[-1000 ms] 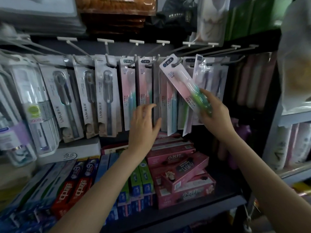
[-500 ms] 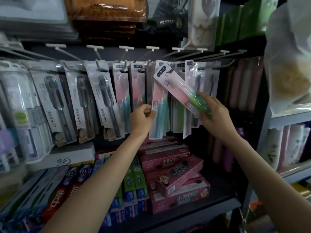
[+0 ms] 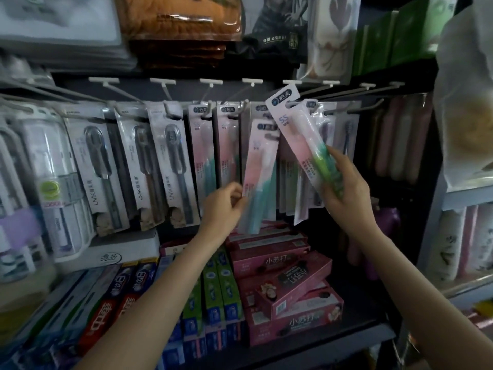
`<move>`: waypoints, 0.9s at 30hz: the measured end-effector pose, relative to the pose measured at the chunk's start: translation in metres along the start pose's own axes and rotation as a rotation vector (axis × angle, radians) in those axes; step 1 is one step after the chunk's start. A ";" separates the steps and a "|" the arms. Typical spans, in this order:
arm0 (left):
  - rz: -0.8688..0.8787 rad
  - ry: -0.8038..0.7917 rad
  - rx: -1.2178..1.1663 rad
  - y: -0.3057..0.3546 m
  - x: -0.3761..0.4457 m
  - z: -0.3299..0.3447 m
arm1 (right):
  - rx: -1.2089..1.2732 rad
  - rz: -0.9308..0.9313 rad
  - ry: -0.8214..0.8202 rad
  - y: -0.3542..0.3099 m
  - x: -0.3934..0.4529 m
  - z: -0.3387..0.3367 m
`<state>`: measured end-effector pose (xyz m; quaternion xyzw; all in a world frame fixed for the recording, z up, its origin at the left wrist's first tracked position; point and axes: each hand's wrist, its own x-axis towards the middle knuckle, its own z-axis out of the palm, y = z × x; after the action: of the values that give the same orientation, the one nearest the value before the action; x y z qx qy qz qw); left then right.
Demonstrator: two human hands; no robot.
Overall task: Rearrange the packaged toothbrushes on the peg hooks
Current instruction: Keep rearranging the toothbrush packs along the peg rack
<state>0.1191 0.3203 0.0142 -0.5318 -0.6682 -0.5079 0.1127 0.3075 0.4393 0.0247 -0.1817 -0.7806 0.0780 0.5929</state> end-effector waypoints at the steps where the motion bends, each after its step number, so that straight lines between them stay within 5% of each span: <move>1: 0.005 0.017 0.023 -0.009 -0.006 -0.005 | -0.004 0.003 -0.003 0.000 -0.001 0.002; 5: -0.118 0.159 -0.138 -0.032 -0.012 -0.032 | -0.034 -0.032 -0.091 -0.003 -0.004 0.016; 11: -0.225 0.114 -0.373 -0.021 -0.013 -0.029 | 0.001 -0.051 -0.137 -0.013 -0.007 0.032; 27: -0.227 0.075 -0.395 -0.014 0.002 -0.024 | 0.033 0.024 -0.137 -0.006 -0.010 0.018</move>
<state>0.0974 0.3040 0.0188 -0.4458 -0.6067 -0.6576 -0.0265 0.2911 0.4323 0.0124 -0.1757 -0.8158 0.1102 0.5399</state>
